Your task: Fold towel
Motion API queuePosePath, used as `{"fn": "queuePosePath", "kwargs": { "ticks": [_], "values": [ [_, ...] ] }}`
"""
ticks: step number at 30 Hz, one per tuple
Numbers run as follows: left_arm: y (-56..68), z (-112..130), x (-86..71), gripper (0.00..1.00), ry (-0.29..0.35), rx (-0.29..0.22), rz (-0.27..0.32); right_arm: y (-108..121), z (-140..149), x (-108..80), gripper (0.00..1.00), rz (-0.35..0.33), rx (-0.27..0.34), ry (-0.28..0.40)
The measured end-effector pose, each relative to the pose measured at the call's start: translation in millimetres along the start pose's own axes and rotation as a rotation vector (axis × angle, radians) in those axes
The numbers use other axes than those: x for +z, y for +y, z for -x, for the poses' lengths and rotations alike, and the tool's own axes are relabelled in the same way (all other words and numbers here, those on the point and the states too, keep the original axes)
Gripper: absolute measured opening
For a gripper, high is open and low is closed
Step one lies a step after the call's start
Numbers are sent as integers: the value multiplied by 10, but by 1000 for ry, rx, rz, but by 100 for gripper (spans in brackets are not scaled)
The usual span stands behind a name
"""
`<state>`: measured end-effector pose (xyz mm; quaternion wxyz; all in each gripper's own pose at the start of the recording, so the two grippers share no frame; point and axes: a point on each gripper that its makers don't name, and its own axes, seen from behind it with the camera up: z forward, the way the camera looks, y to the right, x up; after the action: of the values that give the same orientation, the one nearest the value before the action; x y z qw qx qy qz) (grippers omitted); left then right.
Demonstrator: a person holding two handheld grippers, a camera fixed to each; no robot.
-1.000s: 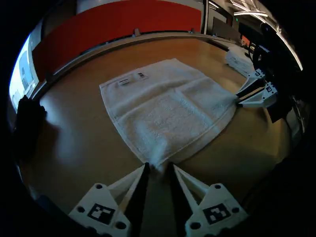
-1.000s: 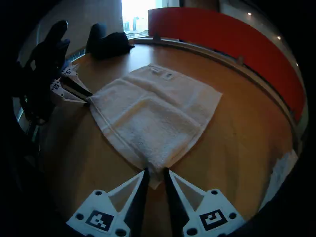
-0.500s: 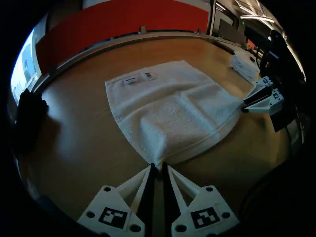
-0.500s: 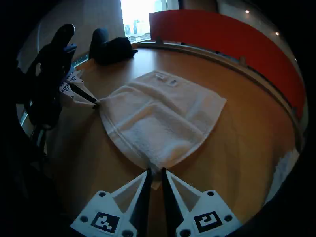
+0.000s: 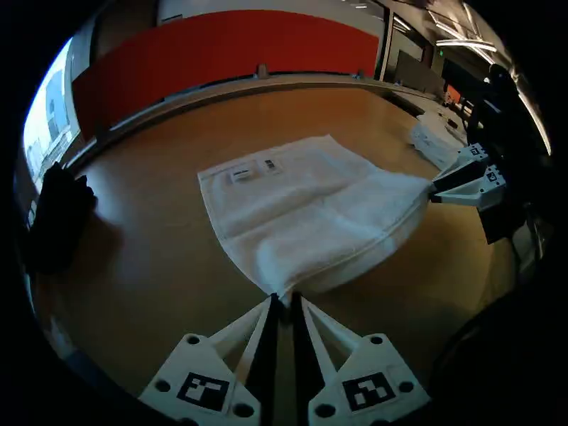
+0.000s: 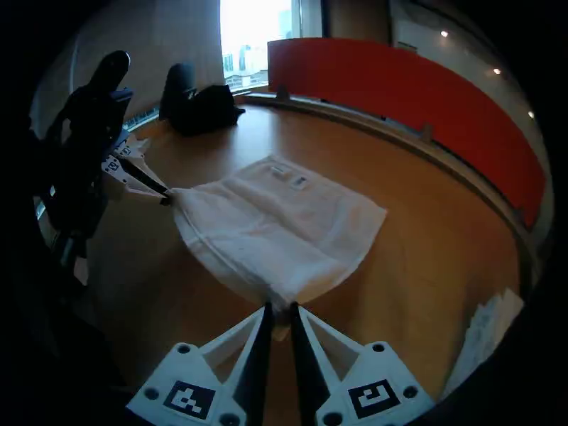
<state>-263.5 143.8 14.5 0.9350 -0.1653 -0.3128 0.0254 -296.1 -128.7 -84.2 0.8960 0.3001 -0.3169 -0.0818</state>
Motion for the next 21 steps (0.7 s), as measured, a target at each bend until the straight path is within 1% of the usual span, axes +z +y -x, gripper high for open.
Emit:
{"fn": "queuePosePath", "kwargs": {
  "ticks": [5,14,21],
  "values": [
    [14,-125,-136,13,17,-2,-2,32,-149,-113,18,11,-12,23],
    [73,-251,-353,13,17,-22,3,54,-414,-309,18,19,-10,65],
    [110,-343,-492,13,23,-41,10,44,-511,-452,18,14,2,79]
  ]
}}
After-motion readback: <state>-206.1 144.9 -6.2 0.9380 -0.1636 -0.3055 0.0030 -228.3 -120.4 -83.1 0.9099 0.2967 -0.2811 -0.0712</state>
